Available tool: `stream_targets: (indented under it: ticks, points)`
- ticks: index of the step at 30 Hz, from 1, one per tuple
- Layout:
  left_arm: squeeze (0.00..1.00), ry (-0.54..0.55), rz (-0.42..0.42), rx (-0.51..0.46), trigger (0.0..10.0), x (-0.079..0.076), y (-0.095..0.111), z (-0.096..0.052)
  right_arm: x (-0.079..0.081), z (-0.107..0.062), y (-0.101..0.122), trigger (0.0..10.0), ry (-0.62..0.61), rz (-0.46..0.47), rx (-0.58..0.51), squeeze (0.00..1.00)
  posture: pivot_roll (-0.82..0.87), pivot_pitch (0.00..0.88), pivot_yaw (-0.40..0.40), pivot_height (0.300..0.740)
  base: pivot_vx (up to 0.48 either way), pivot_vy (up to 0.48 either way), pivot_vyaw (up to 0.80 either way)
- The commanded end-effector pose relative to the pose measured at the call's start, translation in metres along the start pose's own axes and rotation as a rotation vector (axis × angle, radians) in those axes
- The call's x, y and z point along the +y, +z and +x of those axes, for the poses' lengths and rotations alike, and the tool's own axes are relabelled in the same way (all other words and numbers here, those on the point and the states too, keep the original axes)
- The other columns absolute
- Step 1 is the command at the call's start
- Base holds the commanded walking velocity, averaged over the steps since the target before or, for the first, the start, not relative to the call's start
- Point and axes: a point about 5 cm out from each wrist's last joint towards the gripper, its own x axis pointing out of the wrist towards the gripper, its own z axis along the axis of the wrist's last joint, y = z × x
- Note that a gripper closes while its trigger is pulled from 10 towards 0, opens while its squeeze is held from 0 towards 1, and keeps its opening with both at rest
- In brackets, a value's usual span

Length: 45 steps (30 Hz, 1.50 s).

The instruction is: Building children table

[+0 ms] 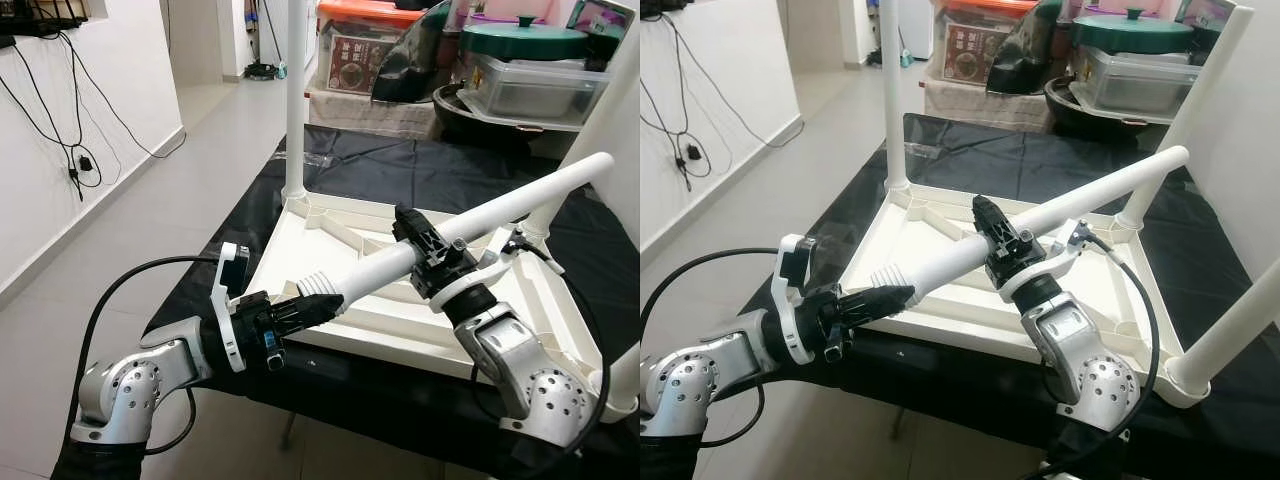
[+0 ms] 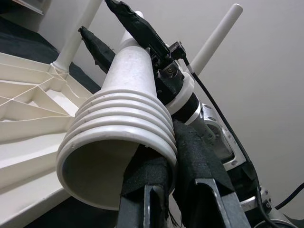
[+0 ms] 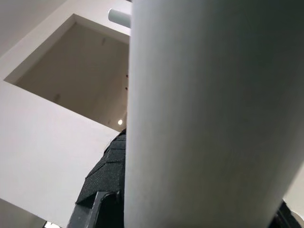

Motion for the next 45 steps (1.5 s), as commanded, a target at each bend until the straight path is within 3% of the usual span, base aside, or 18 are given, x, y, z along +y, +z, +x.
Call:
stream_targets:
  ticks: [1, 5, 6, 15, 16, 17, 18, 20, 22, 23, 24, 25, 27, 28, 30, 34, 35, 45]
  points:
    - [0.0, 0.041, -0.038, 0.079, 10.0, 0.003, -0.01, 0.001, 0.006, 0.002, -0.001, 0.0, -0.001, -0.045, 0.021, 0.0, 0.13, 0.0, -0.114, 0.74, 0.0, 0.0, 0.0]
    - [0.0, 0.097, -0.061, 0.114, 10.0, 0.009, -0.015, -0.001, 0.009, 0.003, 0.001, 0.0, 0.01, -0.05, 0.018, 0.0, 0.13, 0.0, -0.114, 0.74, 0.0, 0.0, 0.0]
    - [1.0, 0.129, -0.076, 0.107, 10.0, 0.013, -0.017, -0.002, 0.011, 0.003, 0.003, 0.0, 0.017, -0.056, 0.011, 0.0, 0.13, 0.0, -0.113, 0.74, 0.0, 0.0, 0.0]
    - [1.0, 0.214, -0.07, 0.087, 10.0, 0.021, -0.024, -0.006, 0.028, 0.01, 0.032, 0.0, 0.072, -0.104, -0.084, 0.0, 0.13, 0.0, -0.115, 0.74, 0.0, 0.0, 0.0]
    - [0.64, 0.234, -0.063, 0.096, 10.0, 0.021, -0.027, -0.006, 0.031, 0.011, 0.038, 0.0, 0.074, -0.122, -0.103, 0.0, 0.13, 0.0, -0.115, 0.74, 0.0, 0.0, 0.0]
    - [0.0, 0.253, -0.073, 0.095, 10.0, 0.022, -0.03, -0.006, 0.034, 0.011, 0.046, 0.0, 0.071, -0.156, -0.129, 0.0, 0.13, 0.0, -0.114, 0.74, 0.0, 0.0, 0.0]
    - [0.0, 0.253, -0.073, 0.095, 10.0, 0.022, -0.03, -0.006, 0.034, 0.011, 0.046, 0.0, 0.071, -0.156, -0.129, 0.0, 0.13, 0.0, -0.114, 0.74, 0.0, 0.0, 0.0]
    - [0.0, 0.305, -0.07, 0.105, 10.0, 0.024, -0.037, -0.007, 0.037, 0.012, 0.065, 0.0, 0.021, -0.247, -0.218, 0.0, 0.13, 0.0, -0.114, 0.74, 0.0, 0.0, 0.0]
    - [0.0, 0.316, -0.064, 0.11, 10.0, 0.024, -0.038, -0.007, 0.038, 0.012, 0.069, 0.0, 0.009, -0.261, -0.236, 0.0, 0.13, 0.0, -0.114, 0.74, 0.0, 0.0, 0.0]
    - [0.0, 0.36, -0.041, 0.107, 10.0, 0.027, -0.04, -0.006, 0.04, 0.013, 0.07, 10.0, -0.021, -0.378, -0.238, 0.0, 0.13, 0.0, -0.114, 0.74, 0.0, 0.0, 0.0]
    - [0.0, 0.39, -0.025, 0.102, 10.0, 0.028, -0.042, -0.006, 0.041, 0.014, 0.07, 10.0, -0.037, -0.462, -0.232, 0.0, 0.13, 0.0, -0.114, 0.74, 0.0, 0.0, 0.0]
    - [0.0, 0.39, -0.025, 0.102, 10.0, 0.028, -0.042, -0.006, 0.041, 0.014, 0.07, 10.0, -0.037, -0.462, -0.232, 0.0, 0.13, 0.0, -0.114, 0.74, 0.0, 0.0, 0.0]
    - [0.0, 0.484, 0.077, 0.054, 10.0, 0.03, -0.038, -0.001, 0.04, 0.015, 0.069, 10.0, -0.169, -0.823, -0.243, 0.0, 0.13, 0.0, -0.111, 0.74, 0.0, 0.0, 0.0]
    - [0.0, 0.484, 0.077, 0.054, 10.0, 0.03, -0.038, -0.001, 0.04, 0.015, 0.069, 10.0, -0.169, -0.823, -0.243, 0.0, 0.13, 0.0, -0.111, 0.74, 0.0, 0.0, 0.0]
    - [0.0, 0.55, 0.157, 0.018, 10.0, 0.031, -0.034, 0.004, 0.039, 0.016, 0.063, 10.0, -0.217, -1.014, -0.24, 0.0, 0.13, 0.0, -0.111, 0.74, 0.0, 0.0, 0.0]
    - [0.0, 0.583, 0.213, 0.003, 10.0, 0.03, -0.03, 0.008, 0.037, 0.016, 0.056, 10.0, -0.222, -1.071, -0.232, 0.0, 0.13, 0.0, -0.113, 0.74, 0.0, 0.0, 0.0]
    - [0.0, 0.604, 0.251, -0.012, 10.0, 0.029, -0.026, 0.011, 0.033, 0.015, 0.048, 10.0, -0.232, -1.124, -0.224, 0.0, 0.13, 0.0, -0.113, 0.74, 0.0, 0.0, 0.0]
    - [0.0, 0.676, 0.286, -0.023, 10.0, 0.031, -0.029, 0.013, 0.021, 0.009, 0.031, 10.0, -0.239, -1.236, -0.216, 0.0, 0.13, 0.0, -0.117, 0.74, 0.0, 0.0, 0.0]
